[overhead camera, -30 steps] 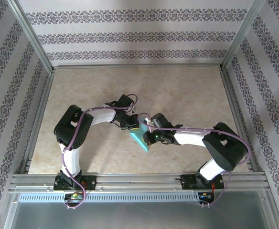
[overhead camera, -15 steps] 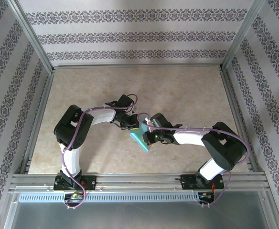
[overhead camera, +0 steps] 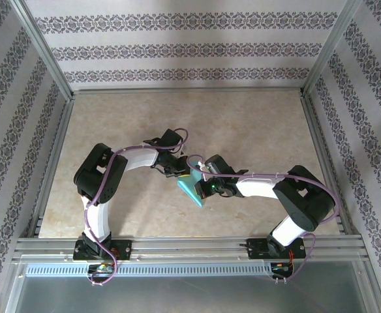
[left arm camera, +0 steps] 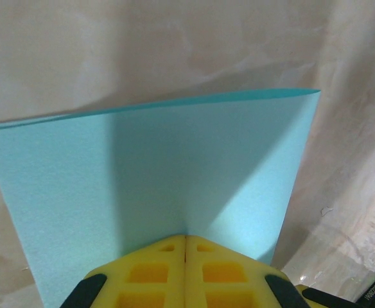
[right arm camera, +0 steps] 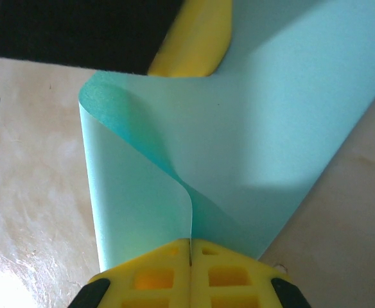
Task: Fold a paper plane with a square sheet of paper (fold left side to right side)
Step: Third fold the triangle at the center of the table.
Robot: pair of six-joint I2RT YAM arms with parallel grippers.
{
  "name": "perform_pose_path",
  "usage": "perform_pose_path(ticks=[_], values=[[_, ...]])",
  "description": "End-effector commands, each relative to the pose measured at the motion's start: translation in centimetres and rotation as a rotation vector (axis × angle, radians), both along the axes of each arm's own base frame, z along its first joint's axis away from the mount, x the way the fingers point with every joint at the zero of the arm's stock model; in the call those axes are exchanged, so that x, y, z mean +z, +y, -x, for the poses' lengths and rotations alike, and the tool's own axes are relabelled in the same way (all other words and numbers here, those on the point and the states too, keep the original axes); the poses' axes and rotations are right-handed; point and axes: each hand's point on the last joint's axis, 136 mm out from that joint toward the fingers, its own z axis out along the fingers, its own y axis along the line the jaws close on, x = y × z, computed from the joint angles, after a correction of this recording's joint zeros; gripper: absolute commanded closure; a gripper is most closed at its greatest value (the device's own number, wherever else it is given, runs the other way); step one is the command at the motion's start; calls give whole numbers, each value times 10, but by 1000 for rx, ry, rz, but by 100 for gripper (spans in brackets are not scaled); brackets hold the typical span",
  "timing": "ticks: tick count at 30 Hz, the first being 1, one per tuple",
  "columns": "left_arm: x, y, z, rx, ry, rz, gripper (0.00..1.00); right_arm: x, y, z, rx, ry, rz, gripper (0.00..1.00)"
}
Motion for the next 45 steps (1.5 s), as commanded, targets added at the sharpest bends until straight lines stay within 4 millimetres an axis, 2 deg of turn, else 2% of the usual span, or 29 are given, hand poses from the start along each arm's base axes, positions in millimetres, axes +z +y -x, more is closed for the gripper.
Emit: perform_pose_path(ticks=[1,4,8,11,15,20,25,35,45], values=[[13,1,-5,-22,-32,-25,90,-21,-11,11,16,52,69,100],[36,1,-14,-30,-91,-24,86,-24,-13,14,20,62,79,100],[68,13,-22,-11,-182,-21,84,-25,-15,15,22,65,83,100],[84,23,-12,-4,-237,-7,86,-24,-14,15,22,63,82,100],[88,21,14,-24,-252,93,93,-24,-12,14,26,64,77,100],[77,4,45,-30,-225,253,95,-24,-10,14,32,70,73,100],[63,-9,61,-25,-197,300,95,-24,-10,14,27,70,72,100],[31,-16,62,-17,-138,265,95,-23,-12,14,26,71,77,100],[5,-7,67,8,-92,200,96,-24,-13,14,24,73,85,100]])
